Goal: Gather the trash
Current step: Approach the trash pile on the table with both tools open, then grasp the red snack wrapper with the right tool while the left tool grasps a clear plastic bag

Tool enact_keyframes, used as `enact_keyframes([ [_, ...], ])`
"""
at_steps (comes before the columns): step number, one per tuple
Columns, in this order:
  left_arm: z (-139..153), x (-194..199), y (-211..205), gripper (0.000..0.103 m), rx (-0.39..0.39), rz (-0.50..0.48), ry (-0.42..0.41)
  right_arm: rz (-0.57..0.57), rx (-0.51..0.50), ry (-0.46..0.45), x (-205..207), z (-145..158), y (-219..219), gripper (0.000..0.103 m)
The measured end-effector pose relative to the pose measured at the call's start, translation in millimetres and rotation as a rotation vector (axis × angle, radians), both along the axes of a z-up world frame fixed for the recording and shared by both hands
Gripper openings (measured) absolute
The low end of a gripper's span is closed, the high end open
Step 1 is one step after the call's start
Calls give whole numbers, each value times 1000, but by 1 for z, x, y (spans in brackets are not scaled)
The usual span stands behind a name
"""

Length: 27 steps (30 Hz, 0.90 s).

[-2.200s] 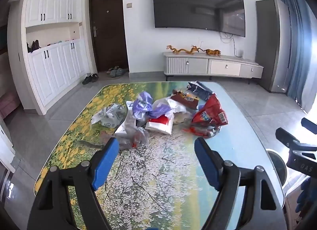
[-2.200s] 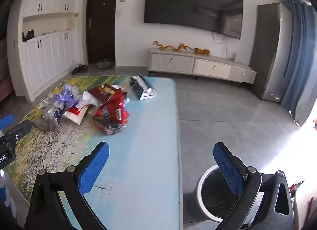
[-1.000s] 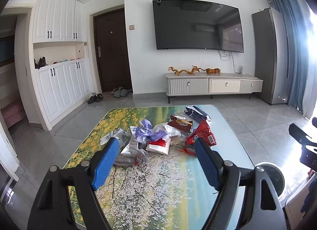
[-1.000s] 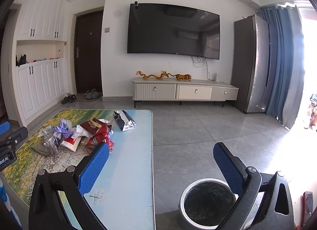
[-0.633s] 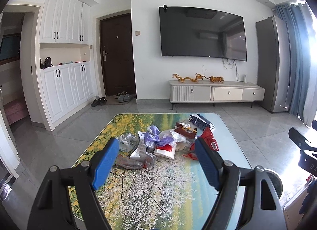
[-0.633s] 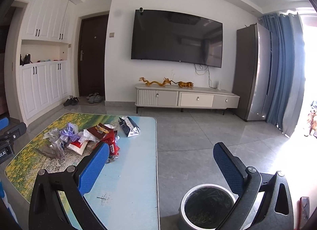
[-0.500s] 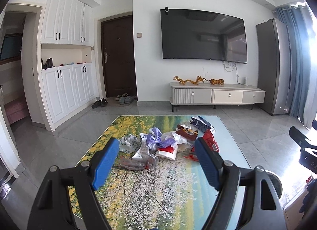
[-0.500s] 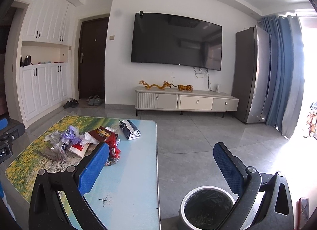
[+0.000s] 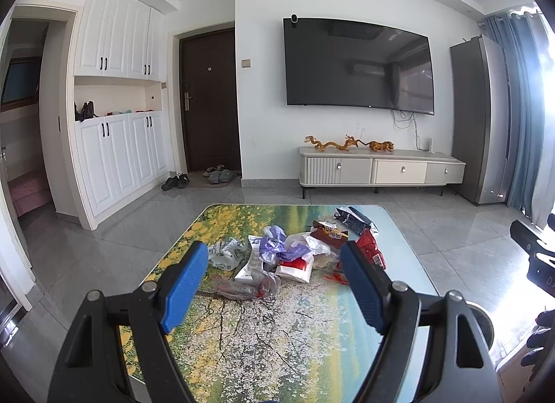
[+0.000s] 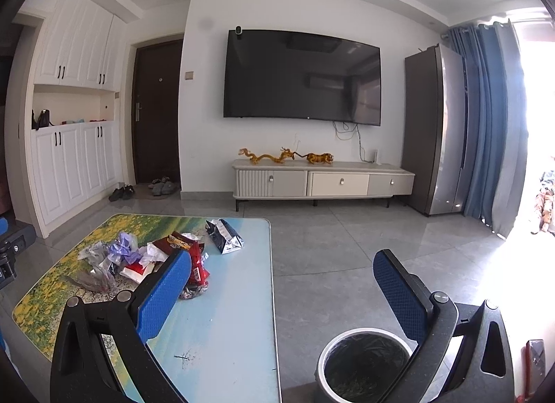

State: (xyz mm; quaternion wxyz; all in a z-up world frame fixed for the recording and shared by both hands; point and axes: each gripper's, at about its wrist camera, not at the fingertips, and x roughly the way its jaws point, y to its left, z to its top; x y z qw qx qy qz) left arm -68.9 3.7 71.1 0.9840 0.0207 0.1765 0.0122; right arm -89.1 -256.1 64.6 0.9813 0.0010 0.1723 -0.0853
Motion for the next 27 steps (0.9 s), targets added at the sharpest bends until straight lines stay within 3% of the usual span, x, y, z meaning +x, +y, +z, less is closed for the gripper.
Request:
enact_keyframes([
  [12, -24, 39, 0, 78, -2, -29, 103, 38, 54, 76, 34, -22, -6, 103],
  [21, -27, 56, 64, 78, -108, 73, 133, 120, 126, 201, 78, -46, -8, 103],
  [27, -58, 74, 100, 78, -100, 97, 277, 241, 181, 283, 116, -65, 9, 98],
])
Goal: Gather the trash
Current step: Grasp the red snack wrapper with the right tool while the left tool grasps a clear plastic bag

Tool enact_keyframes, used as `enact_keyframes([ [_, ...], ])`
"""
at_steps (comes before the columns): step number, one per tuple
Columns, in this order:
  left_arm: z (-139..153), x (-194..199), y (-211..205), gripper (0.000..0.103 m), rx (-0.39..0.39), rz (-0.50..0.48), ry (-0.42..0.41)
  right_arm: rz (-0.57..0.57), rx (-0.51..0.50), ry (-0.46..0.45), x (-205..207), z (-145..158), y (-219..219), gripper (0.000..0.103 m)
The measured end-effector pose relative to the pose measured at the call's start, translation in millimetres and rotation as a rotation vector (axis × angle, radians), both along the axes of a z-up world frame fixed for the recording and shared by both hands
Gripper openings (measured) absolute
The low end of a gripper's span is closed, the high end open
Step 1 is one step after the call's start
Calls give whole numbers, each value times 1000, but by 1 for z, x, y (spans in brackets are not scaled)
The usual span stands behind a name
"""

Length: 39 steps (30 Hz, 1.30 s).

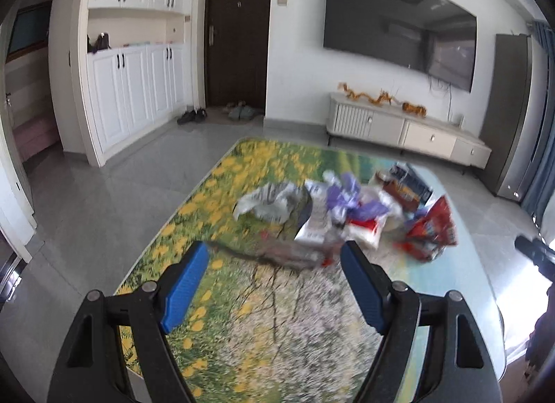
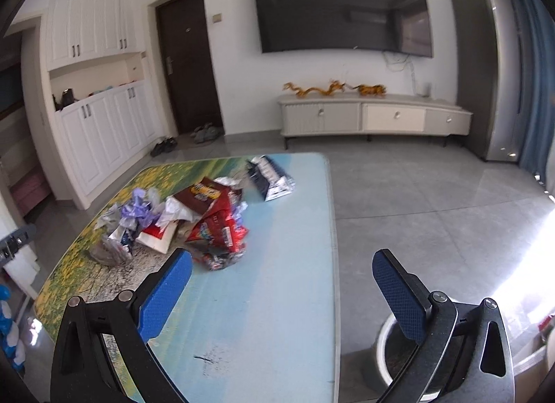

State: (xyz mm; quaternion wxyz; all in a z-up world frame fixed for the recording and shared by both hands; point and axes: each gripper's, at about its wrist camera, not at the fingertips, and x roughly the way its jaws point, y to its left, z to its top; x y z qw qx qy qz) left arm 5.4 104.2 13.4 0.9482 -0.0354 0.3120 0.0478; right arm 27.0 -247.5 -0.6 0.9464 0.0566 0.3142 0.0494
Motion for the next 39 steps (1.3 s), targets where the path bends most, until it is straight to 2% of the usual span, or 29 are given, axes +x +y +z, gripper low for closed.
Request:
enact_keyframes([
  [3, -22, 12, 3, 77, -45, -72, 91, 60, 39, 49, 24, -11, 11, 91],
  [5, -30, 21, -5, 77, -54, -126, 124, 103, 55, 72, 40, -18, 19, 87],
  [8, -35, 32, -19, 77, -43, -195, 121, 157, 86, 109, 61, -27, 29, 84],
  [13, -36, 57, -26, 77, -2, -323, 104, 226, 92, 146, 91, -37, 42, 84],
  [18, -44, 95, -23, 77, 50, -456, 154, 263, 100, 166, 116, -42, 48, 84],
  [22, -59, 117, -19, 77, 68, -481, 203, 283, 98, 186, 133, -49, 53, 84],
  [27, -77, 118, -6, 77, 3, -471, 252, 294, 93, 217, 146, -59, 59, 82],
  [30, -86, 110, -9, 75, -8, -480, 268, 293, 104, 229, 144, -64, 59, 64],
  [32, -90, 104, -12, 66, -12, -492, 282, 287, 115, 235, 142, -67, 58, 39],
  [34, -93, 101, -15, 39, -20, -503, 300, 286, 127, 239, 138, -69, 56, 22],
  [35, -95, 100, -16, 31, -27, -504, 309, 285, 130, 238, 135, -69, 55, 16],
  [36, -97, 98, -16, 19, -34, -501, 316, 286, 135, 238, 133, -69, 54, 14],
  [37, -98, 97, -16, 15, -43, -497, 320, 287, 141, 234, 130, -68, 53, 10],
  [39, -98, 91, -13, 5, -74, -483, 318, 291, 143, 219, 122, -64, 52, 10],
])
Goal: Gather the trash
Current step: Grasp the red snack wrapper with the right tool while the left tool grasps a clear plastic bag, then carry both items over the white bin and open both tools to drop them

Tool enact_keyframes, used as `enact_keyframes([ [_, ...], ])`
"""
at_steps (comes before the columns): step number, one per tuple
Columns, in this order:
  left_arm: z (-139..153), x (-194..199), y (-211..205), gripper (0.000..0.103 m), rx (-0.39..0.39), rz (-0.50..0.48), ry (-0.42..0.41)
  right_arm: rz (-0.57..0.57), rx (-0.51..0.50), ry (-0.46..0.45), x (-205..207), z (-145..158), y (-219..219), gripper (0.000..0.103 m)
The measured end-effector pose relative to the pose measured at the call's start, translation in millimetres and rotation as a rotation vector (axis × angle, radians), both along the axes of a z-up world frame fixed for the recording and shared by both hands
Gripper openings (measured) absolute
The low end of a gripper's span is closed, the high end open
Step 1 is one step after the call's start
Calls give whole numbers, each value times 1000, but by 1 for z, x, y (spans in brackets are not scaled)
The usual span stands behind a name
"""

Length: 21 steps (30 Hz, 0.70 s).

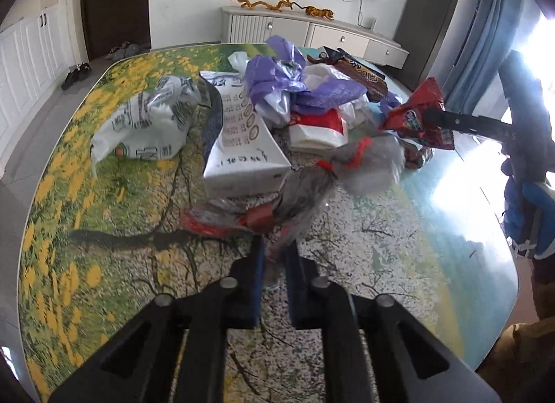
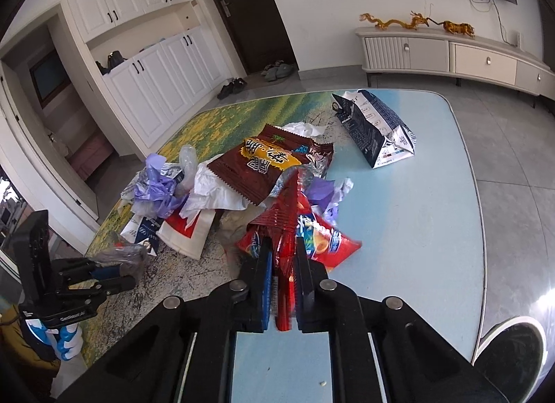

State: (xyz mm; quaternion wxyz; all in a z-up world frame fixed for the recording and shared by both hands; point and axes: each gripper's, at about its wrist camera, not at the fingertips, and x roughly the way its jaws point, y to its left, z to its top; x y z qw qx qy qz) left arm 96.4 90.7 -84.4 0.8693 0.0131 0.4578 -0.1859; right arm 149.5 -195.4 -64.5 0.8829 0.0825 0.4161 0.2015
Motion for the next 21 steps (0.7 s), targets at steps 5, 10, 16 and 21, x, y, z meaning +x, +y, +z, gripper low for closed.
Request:
enact_keyframes([
  [5, 13, -22, -2, 2, -28, 30, -29, 9, 38, -39, -17, 15, -6, 9],
  [10, 33, -42, -5, 1, -37, 52, -68, 6, 106, -79, -37, 33, -18, 8],
  [16, 59, -59, -20, 1, -41, 29, -116, -21, 170, -119, -65, 50, -45, 8],
  [21, 78, -65, -58, 1, -35, -48, -147, -102, 176, -159, -93, 57, -85, 8],
])
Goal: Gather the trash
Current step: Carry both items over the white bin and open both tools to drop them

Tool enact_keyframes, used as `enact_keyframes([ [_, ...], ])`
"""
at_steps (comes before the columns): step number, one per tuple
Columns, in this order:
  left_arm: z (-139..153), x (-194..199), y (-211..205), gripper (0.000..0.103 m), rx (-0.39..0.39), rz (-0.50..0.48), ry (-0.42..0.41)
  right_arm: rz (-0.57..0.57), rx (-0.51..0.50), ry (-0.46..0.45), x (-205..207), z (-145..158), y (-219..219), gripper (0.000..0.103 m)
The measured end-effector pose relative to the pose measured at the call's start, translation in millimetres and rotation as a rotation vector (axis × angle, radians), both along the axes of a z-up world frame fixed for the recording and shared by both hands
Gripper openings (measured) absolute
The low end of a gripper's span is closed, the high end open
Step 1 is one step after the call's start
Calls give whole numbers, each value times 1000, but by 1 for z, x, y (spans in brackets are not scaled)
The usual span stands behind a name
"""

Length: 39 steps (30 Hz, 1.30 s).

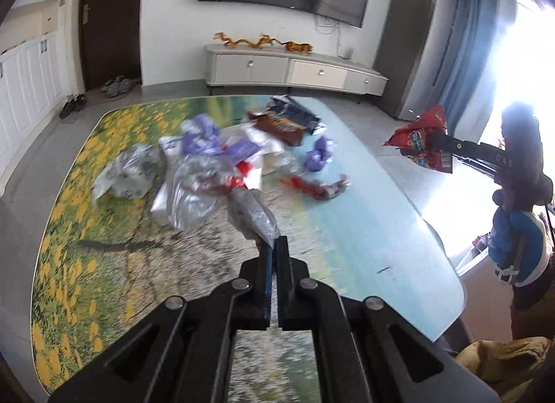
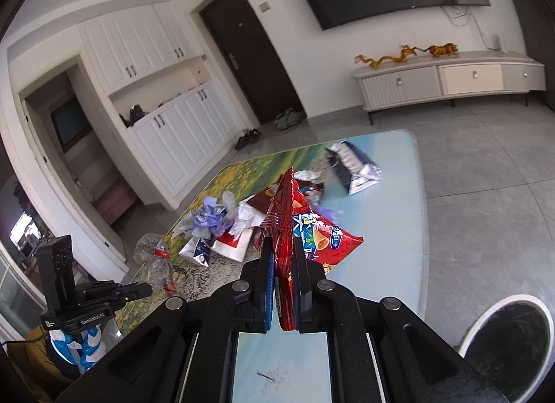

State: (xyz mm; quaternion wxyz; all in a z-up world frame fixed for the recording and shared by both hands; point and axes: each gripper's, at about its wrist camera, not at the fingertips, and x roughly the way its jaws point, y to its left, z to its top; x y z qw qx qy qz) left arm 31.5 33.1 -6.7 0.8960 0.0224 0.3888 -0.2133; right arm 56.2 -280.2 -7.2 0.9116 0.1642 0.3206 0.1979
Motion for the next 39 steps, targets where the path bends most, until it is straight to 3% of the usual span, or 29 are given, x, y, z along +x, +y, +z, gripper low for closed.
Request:
enact_keyframes([
  [5, 9, 2, -62, 1, -5, -133, -1, -136, -15, 4, -31, -8, -56, 8],
  [11, 9, 6, -166, 1, 0, -343, 22, -331, -28, 109, -62, -51, -131, 9],
  [17, -16, 8, -291, 1, 77, -557, 65, -475, 6, 243, -75, -102, -189, 9],
  [20, -33, 11, -344, 1, 122, -618, 89, -512, 23, 297, -74, -124, -209, 9],
  [27, -79, 27, -423, 3, 219, -631, 159, -549, 5, 371, -62, -154, -237, 12],
  [29, -88, 32, -435, 4, 231, -614, 174, -552, 0, 380, -56, -157, -239, 25],
  [32, -95, 38, -448, 4, 222, -610, 211, -563, -13, 389, -57, -160, -245, 37],
  [39, -89, 44, -445, 4, 149, -601, 265, -612, -51, 383, -76, -158, -254, 38],
])
